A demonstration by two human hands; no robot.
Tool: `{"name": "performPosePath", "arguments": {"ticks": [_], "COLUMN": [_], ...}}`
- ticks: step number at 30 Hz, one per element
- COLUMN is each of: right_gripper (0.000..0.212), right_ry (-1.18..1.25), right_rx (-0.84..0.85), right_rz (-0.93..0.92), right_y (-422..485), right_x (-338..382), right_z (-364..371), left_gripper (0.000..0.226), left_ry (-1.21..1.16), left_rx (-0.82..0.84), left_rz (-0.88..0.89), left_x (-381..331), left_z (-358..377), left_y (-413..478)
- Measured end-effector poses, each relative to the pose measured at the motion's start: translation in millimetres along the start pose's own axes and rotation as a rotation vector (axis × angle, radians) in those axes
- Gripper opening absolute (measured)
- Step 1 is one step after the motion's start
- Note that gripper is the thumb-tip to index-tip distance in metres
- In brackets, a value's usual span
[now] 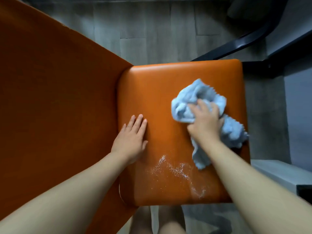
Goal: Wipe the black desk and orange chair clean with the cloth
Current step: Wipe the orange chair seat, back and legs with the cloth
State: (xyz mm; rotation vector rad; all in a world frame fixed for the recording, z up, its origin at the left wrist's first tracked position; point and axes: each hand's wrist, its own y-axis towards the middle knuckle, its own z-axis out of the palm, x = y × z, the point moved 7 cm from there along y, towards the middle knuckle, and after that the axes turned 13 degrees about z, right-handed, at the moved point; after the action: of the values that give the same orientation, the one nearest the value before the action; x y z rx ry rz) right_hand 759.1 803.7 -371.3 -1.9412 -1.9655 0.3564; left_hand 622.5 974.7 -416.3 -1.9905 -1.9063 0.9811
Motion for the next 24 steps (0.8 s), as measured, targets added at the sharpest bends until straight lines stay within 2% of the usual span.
{"name": "performPosePath", "arguments": {"ticks": [2,3,4,5,6,8,10,11,12,14,16,17,18,20,22,23,24], "right_gripper": [0.050,0.045,0.043,0.044,0.048,0.061,0.078,0.082,0.083,0.080,0.068,0.060,0.054,0.052,0.050,0.051,0.054], "right_ry": [0.004,0.080,0.206,0.356,0.472,0.542,0.421,0.338,0.221,0.040,0.100,0.274,0.483,0.741,0.602,0.475,0.391], "right_rx": [0.083,0.134,0.151,0.083,-0.032,-0.233,-0.185,-0.126,-0.066,0.018,0.127,0.202,0.237,0.057,-0.194,-0.220,-0.157], "right_rz": [-0.279,-0.372,-0.385,-0.338,-0.217,0.146,0.463,0.495,0.431,0.081,-0.294,-0.322,-0.255,-0.068,0.131,0.238,0.340], "right_y": [-54.0,-70.1,-70.4,-57.8,-37.7,10.2,40.8,43.3,38.1,8.7,-25.9,-28.4,-16.9,27.0,73.7,92.0,104.7], "right_x": [17.9,19.8,17.8,11.9,-1.2,-38.1,-60.6,-54.0,-38.2,9.7,48.8,55.3,55.2,37.7,13.9,6.9,6.2], "right_z": [23.4,27.6,23.1,9.8,-6.7,-35.6,-39.8,-36.6,-29.9,-2.5,20.2,18.4,6.1,-26.8,-59.9,-67.6,-67.3], "left_gripper": [0.067,0.065,0.063,0.061,0.060,0.061,0.064,0.066,0.067,0.069,0.070,0.070,0.070,0.068,0.065,0.065,0.064], "left_ry": [-0.010,-0.016,-0.023,-0.027,-0.028,-0.027,-0.035,-0.054,-0.080,-0.120,-0.161,-0.193,-0.227,-0.282,-0.312,-0.317,-0.325], "left_rx": [-0.007,-0.019,-0.041,-0.073,-0.112,-0.179,-0.211,-0.221,-0.228,-0.217,-0.192,-0.189,-0.196,-0.224,-0.249,-0.259,-0.269], "left_rz": [0.014,0.021,0.023,0.017,0.001,-0.052,-0.114,-0.150,-0.186,-0.233,-0.228,-0.221,-0.221,-0.229,-0.227,-0.225,-0.225], "left_x": [0.3,1.1,2.4,4.3,6.5,10.6,14.3,17.2,20.4,26.2,30.2,31.9,33.8,37.5,39.3,39.5,40.4], "left_z": [-1.2,-2.3,-3.9,-6.5,-10.0,-16.9,-20.7,-22.1,-23.7,-26.5,-28.2,-28.9,-29.8,-31.0,-32.8,-34.0,-35.2], "left_y": [-1.9,-2.7,-3.6,-4.7,-6.1,-9.2,-10.0,-9.3,-7.8,-4.5,-1.1,-0.7,-1.1,-3.6,-5.0,-5.4,-6.1]}}
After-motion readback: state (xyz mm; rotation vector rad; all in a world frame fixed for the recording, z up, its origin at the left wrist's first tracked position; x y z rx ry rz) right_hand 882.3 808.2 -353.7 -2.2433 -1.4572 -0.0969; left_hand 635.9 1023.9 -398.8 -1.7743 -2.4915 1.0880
